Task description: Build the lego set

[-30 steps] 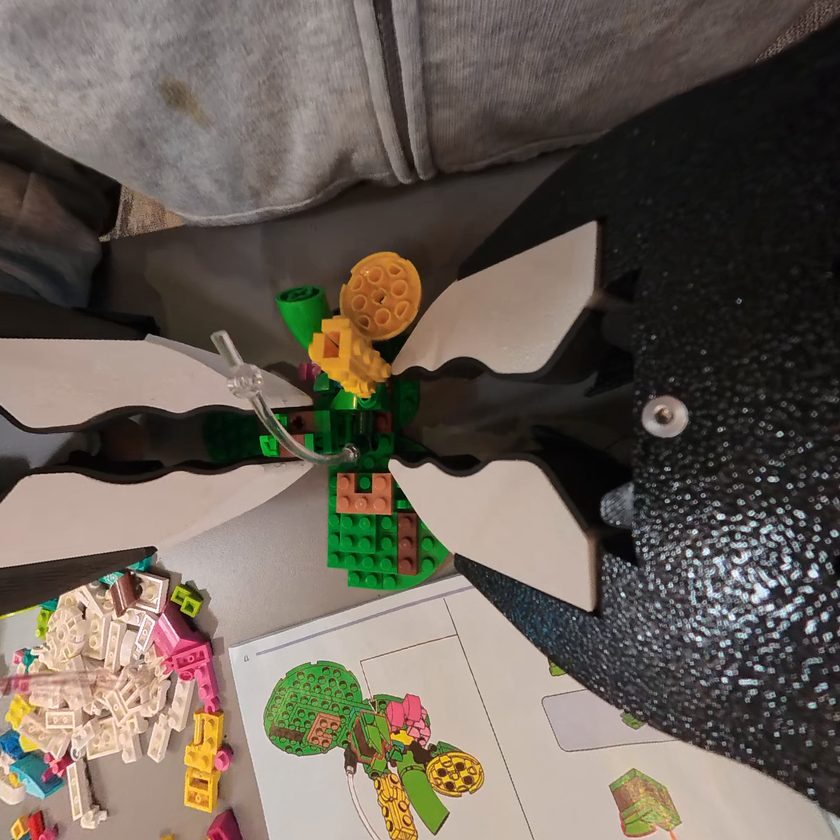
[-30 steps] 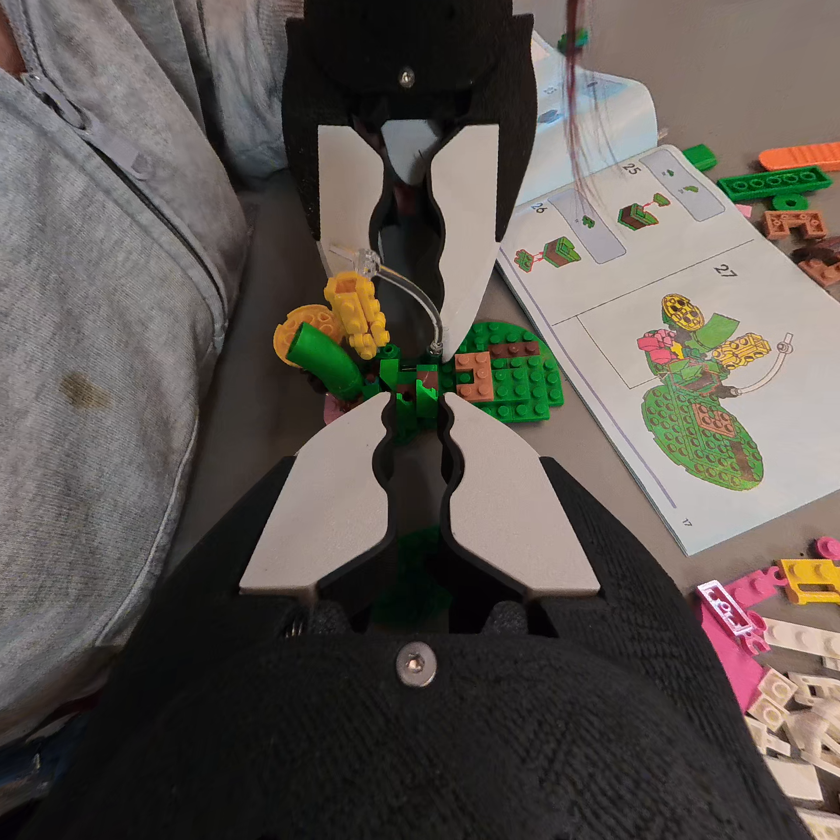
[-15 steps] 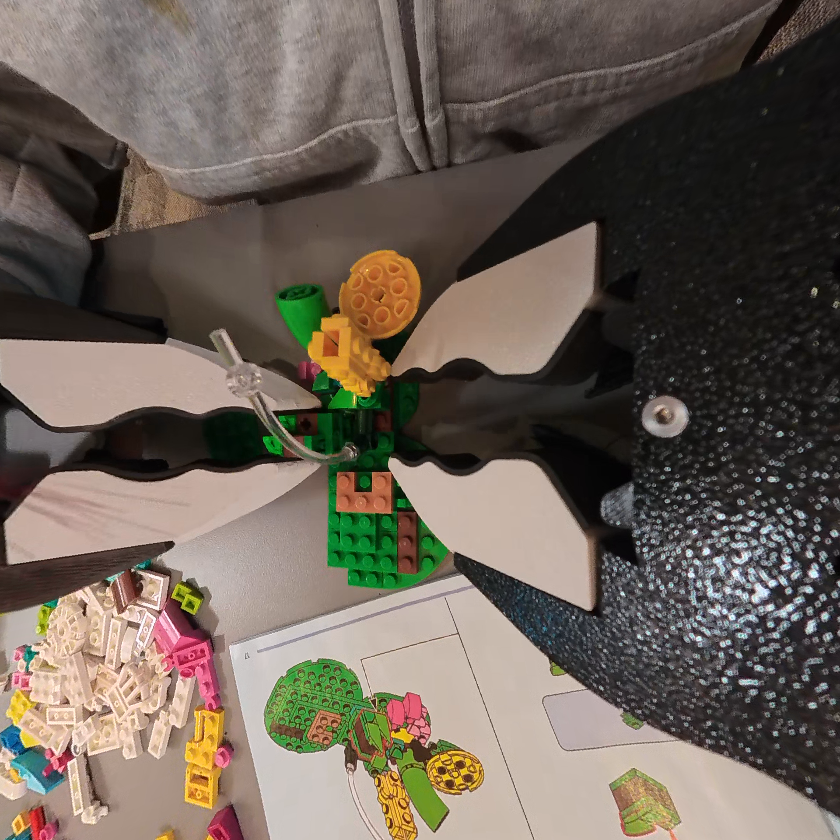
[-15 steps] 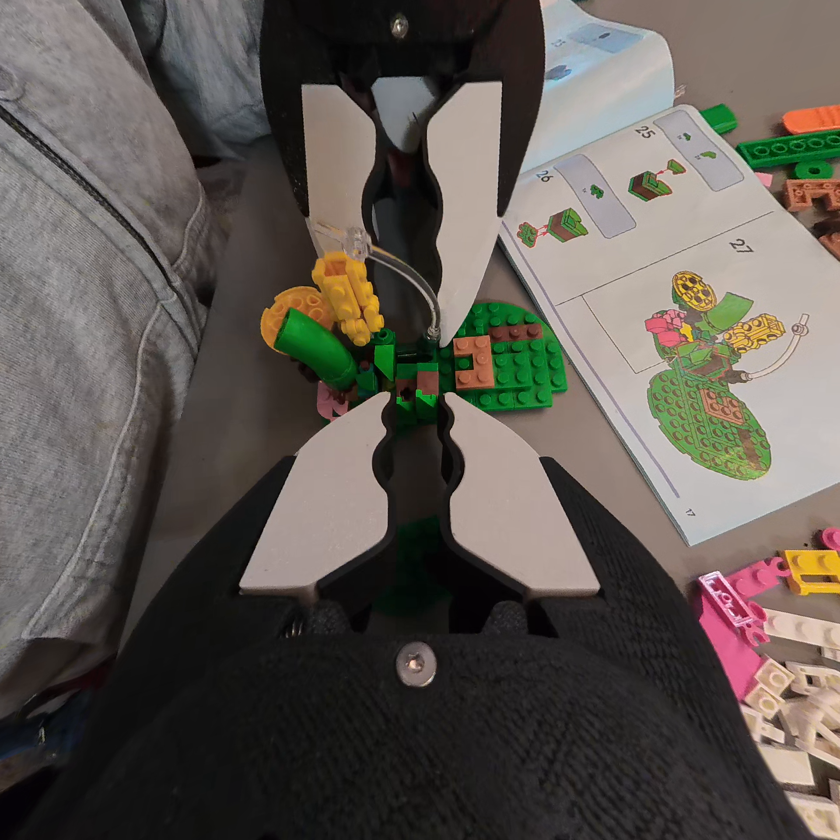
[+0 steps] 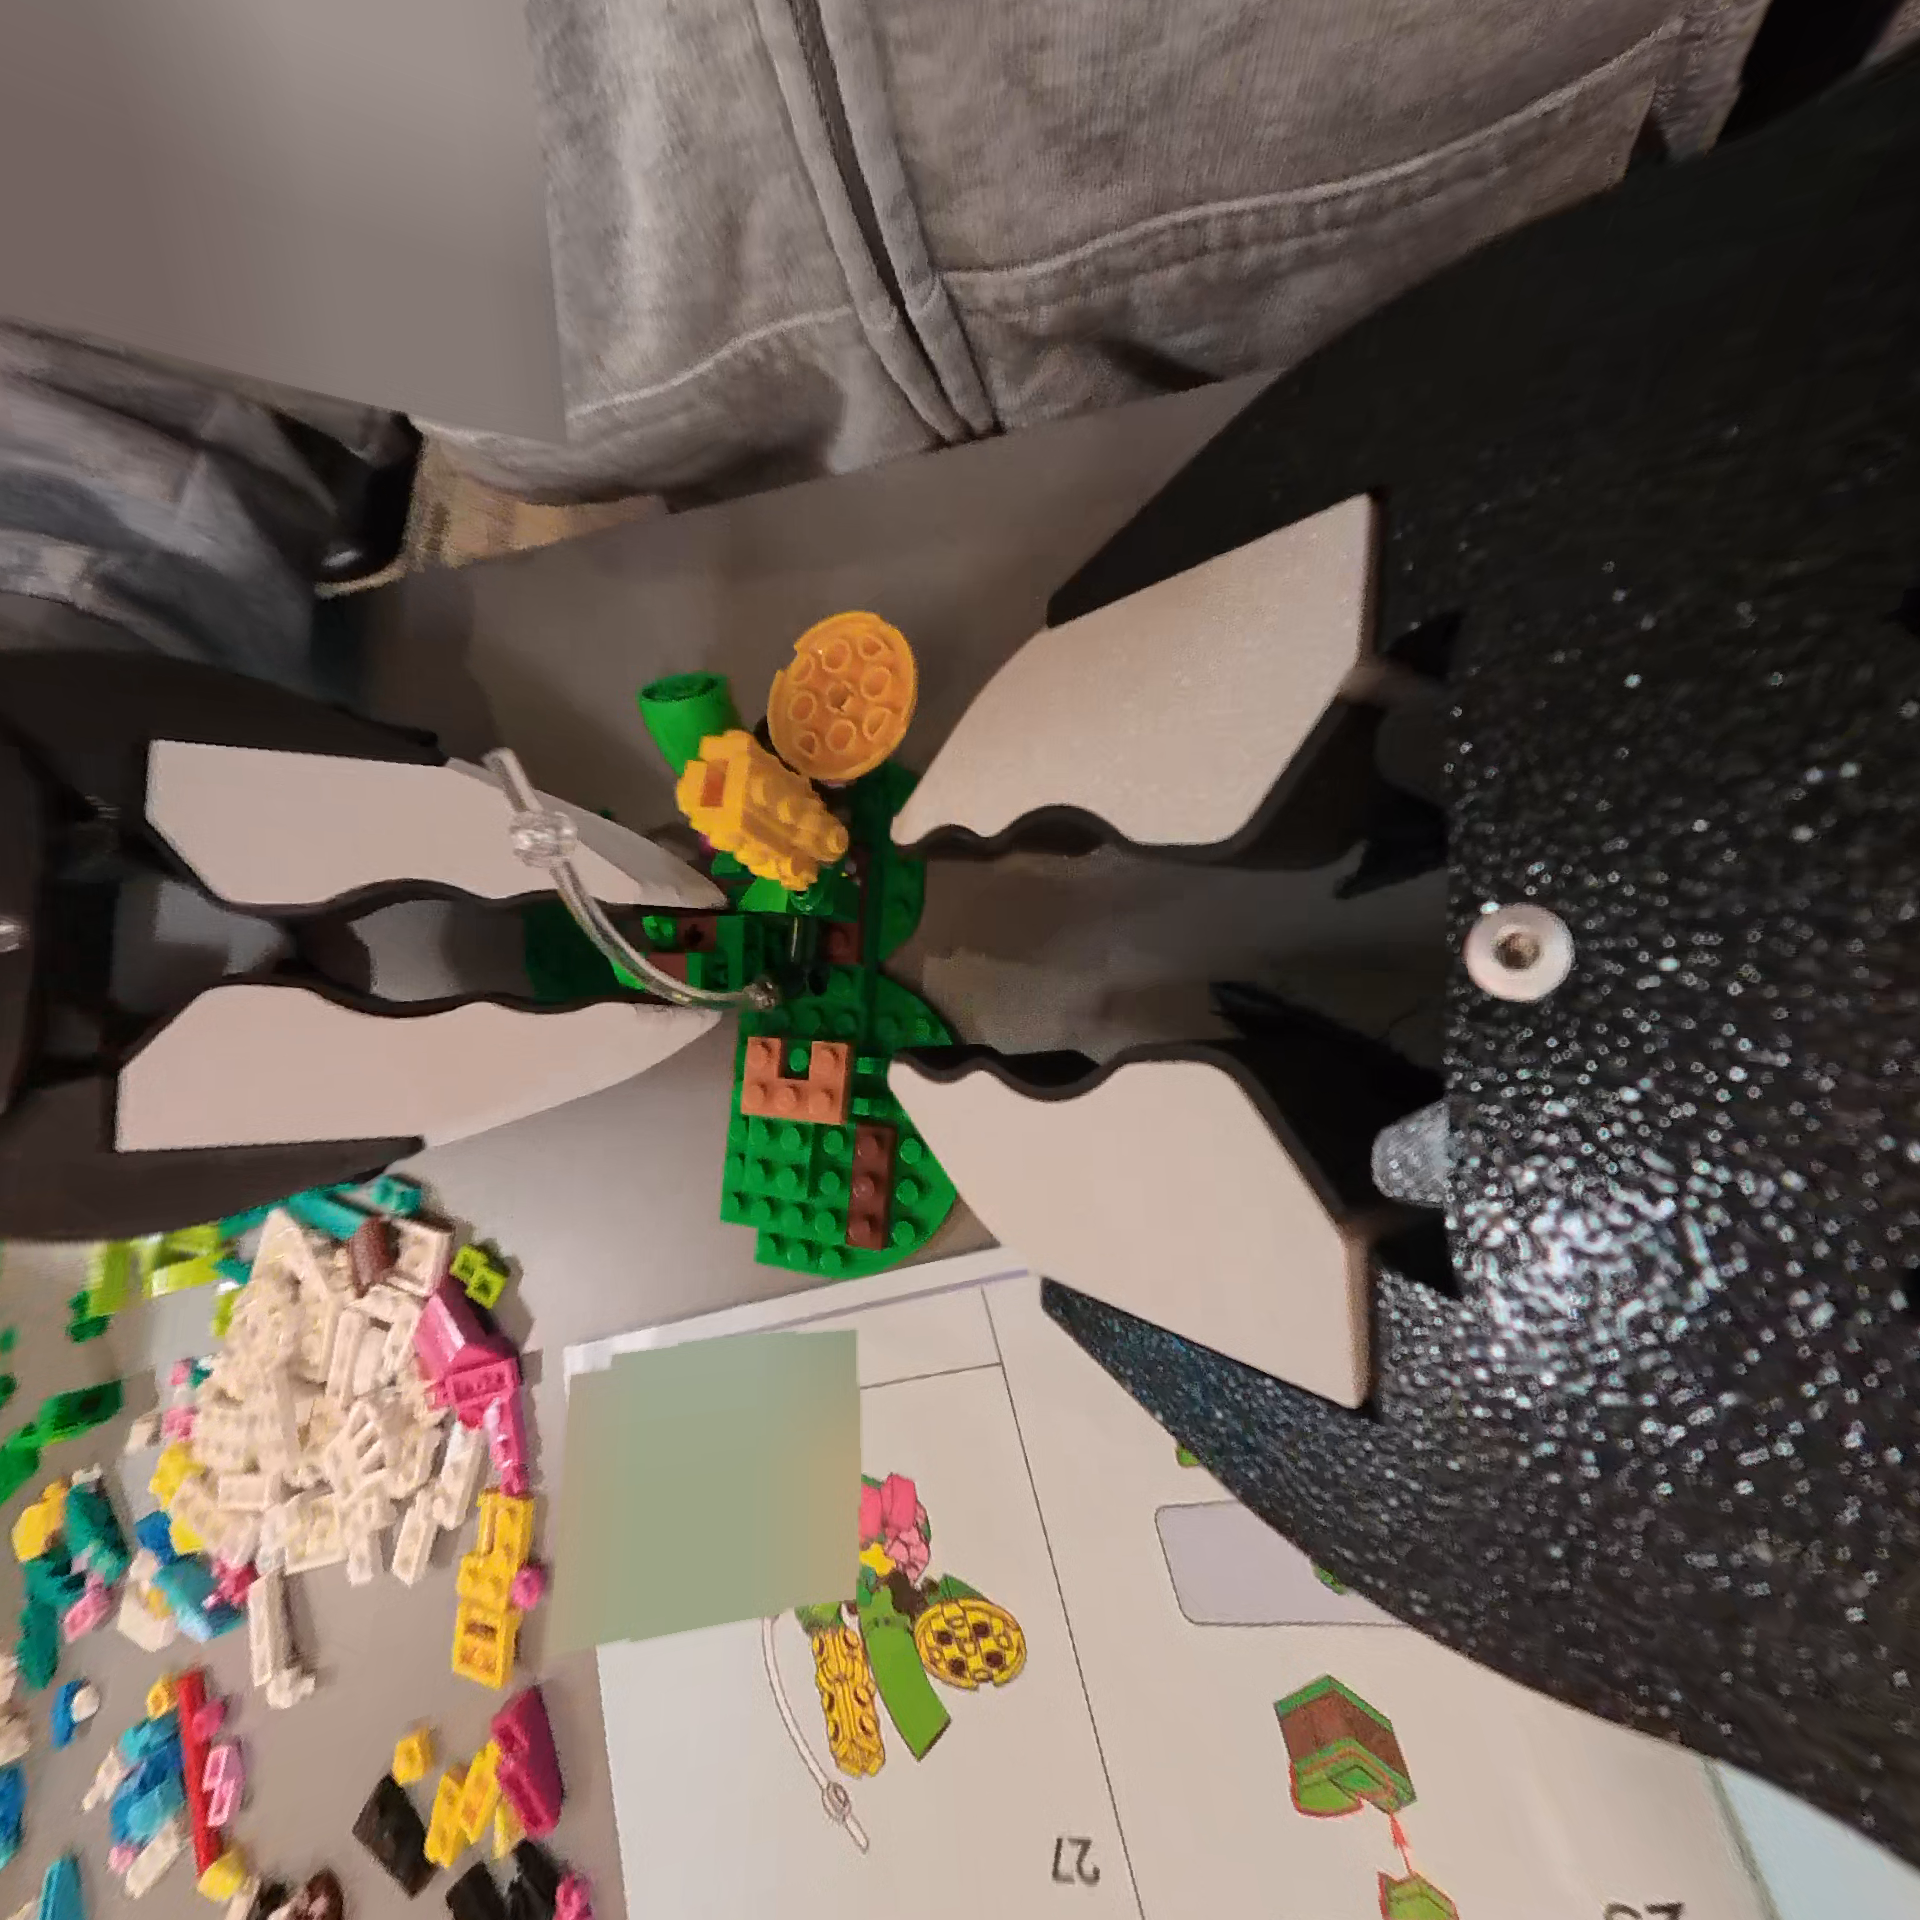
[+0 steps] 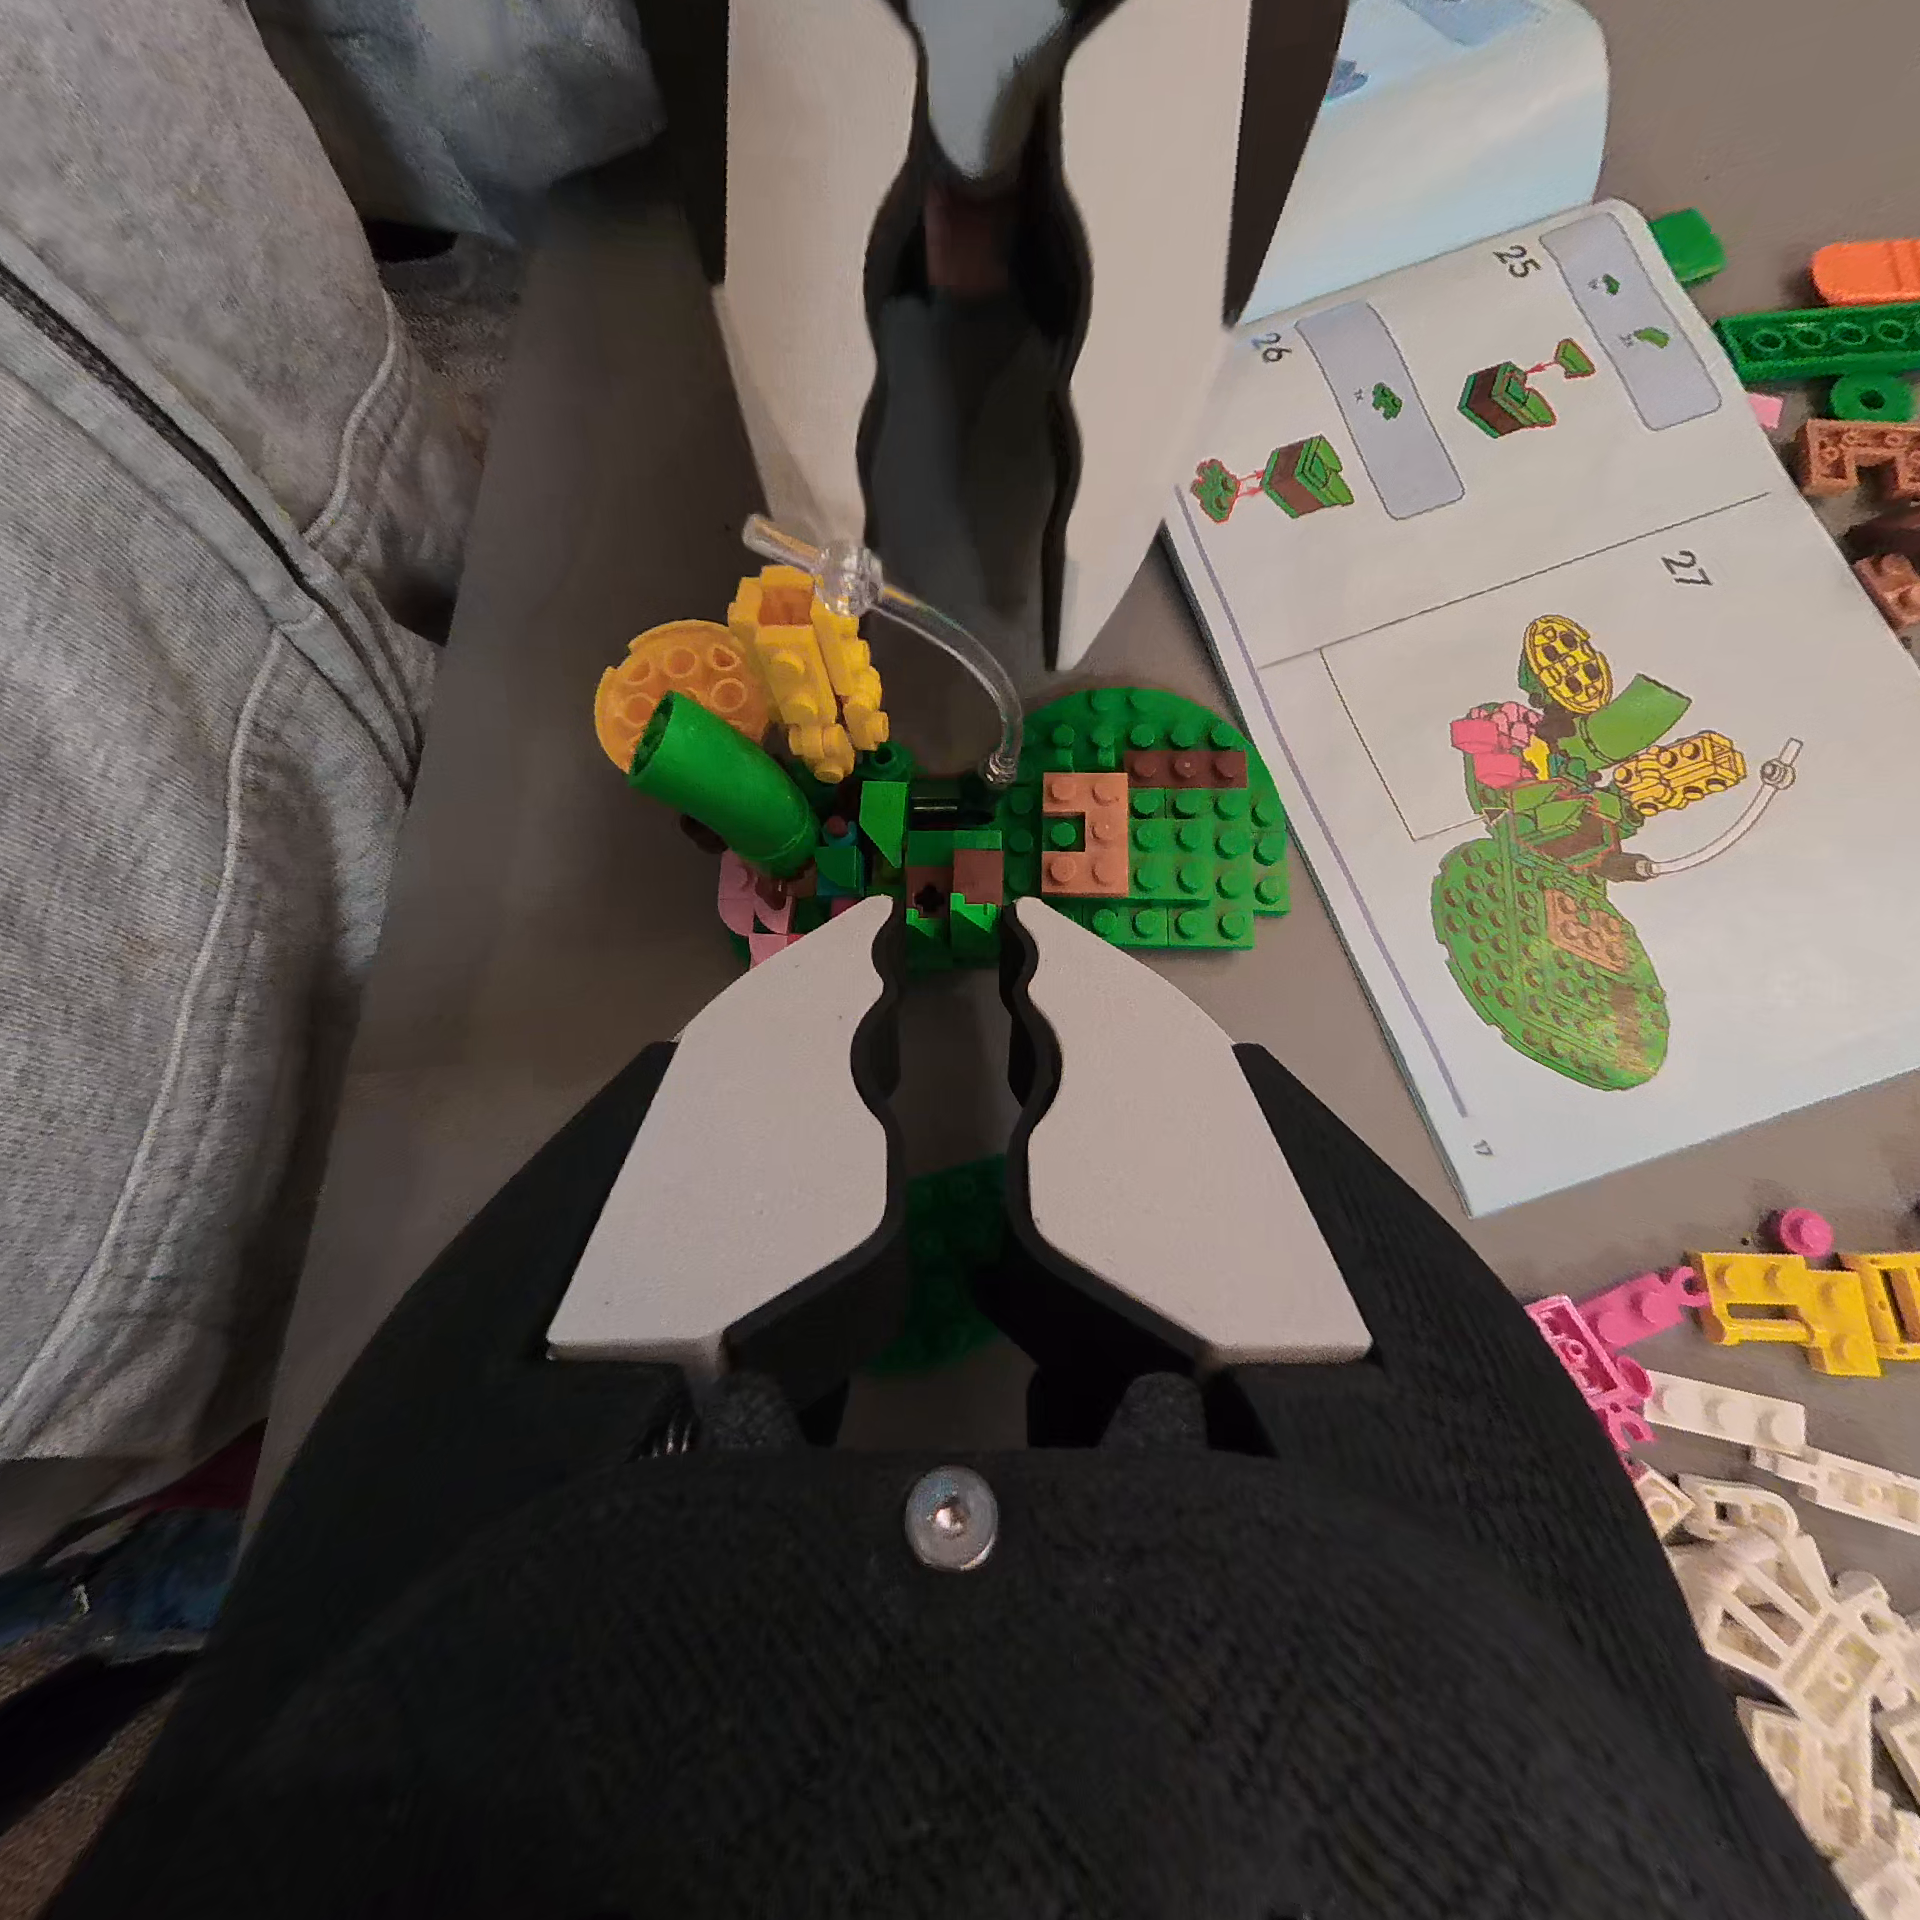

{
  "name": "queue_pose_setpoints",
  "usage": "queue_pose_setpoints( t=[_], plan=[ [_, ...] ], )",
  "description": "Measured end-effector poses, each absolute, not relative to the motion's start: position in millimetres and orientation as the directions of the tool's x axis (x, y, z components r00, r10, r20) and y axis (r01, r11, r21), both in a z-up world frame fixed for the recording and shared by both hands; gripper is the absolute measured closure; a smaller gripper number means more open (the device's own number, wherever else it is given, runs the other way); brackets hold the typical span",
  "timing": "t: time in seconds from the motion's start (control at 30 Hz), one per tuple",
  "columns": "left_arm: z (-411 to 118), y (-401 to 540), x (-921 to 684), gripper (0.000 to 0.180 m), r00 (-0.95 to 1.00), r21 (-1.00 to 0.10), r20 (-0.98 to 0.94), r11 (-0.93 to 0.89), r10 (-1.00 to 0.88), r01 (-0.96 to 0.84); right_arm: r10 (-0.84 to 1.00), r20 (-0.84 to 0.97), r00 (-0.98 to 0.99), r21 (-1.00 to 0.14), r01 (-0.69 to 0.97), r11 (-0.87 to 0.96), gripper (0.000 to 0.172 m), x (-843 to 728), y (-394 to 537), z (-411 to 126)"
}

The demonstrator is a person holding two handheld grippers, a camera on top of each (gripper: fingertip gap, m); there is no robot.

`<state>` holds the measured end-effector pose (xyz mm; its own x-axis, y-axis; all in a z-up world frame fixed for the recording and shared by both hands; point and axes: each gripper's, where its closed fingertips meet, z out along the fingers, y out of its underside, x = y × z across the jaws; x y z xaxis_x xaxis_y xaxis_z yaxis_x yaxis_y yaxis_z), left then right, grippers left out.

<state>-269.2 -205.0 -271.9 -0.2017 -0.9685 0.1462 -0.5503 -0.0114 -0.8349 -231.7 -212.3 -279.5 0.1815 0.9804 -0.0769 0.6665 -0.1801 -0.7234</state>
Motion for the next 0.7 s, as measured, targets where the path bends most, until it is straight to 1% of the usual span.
queue_pose_setpoints(
  t=[0.1,0.2,0.33,0.43,0.6,0.7],
  plan=[
    [-256.5,-204.6,-267.5,0.149,-0.202,-0.879,0.142,-0.03,-0.969,-0.476,0.981,-0.062,0.183,-0.713,0.68,-0.172,0.157,-231.4,-212.4,-279.6],
    [-251.4,-204.0,-263.0,0.151,-0.183,-0.892,0.103,-0.01,-0.978,-0.451,0.982,-0.046,0.185,-0.692,0.703,-0.165,0.157,-231.4,-212.2,-279.6],
    [-249.3,-206.0,-260.9,0.151,-0.15,-0.895,0.058,0.015,-0.987,-0.446,0.98,-0.029,0.196,-0.675,0.719,-0.163,0.156,-231.8,-211.7,-279.6],
    [-246.7,-207.0,-265.0,0.151,-0.099,-0.904,0.049,-0.001,-0.994,-0.428,0.977,-0.024,0.213,-0.69,0.703,-0.17,0.157,-231.5,-211.6,-279.5],
    [-253.0,-219.6,-273.8,0.148,-0.066,-0.879,0.08,-0.039,-0.995,-0.475,0.97,-0.023,0.243,-0.719,0.67,-0.186,0.156,-231.4,-211.2,-279.3],
    [-252.6,-226.8,-275.4,0.147,-0.043,-0.877,0.061,-0.033,-0.997,-0.48,0.967,-0.005,0.255,-0.725,0.665,-0.179,0.157,-231.7,-211.1,-279.1]
  ],
)
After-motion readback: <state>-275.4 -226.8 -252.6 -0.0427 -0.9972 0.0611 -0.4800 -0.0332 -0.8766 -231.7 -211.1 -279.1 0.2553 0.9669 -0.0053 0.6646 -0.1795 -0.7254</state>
